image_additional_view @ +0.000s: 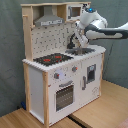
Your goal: Play with the kitchen
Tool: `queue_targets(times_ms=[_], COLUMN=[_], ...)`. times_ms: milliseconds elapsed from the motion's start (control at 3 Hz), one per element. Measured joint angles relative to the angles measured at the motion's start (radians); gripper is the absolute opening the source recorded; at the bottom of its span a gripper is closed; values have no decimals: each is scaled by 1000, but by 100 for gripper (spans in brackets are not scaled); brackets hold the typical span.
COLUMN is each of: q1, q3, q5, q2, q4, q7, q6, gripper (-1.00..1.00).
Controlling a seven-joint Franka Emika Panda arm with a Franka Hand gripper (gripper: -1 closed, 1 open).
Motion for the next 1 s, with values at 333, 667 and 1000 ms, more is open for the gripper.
queue_targets(times_ms=[333, 667, 1000], q1=[0, -4, -47], q3=[-12, -25, -25], q5=[0, 2, 2], q2=[69, 124, 183], q4=[0, 0, -2], q7=[40, 120, 180], q6=[-62, -99, -141], gripper=[100, 100, 100])
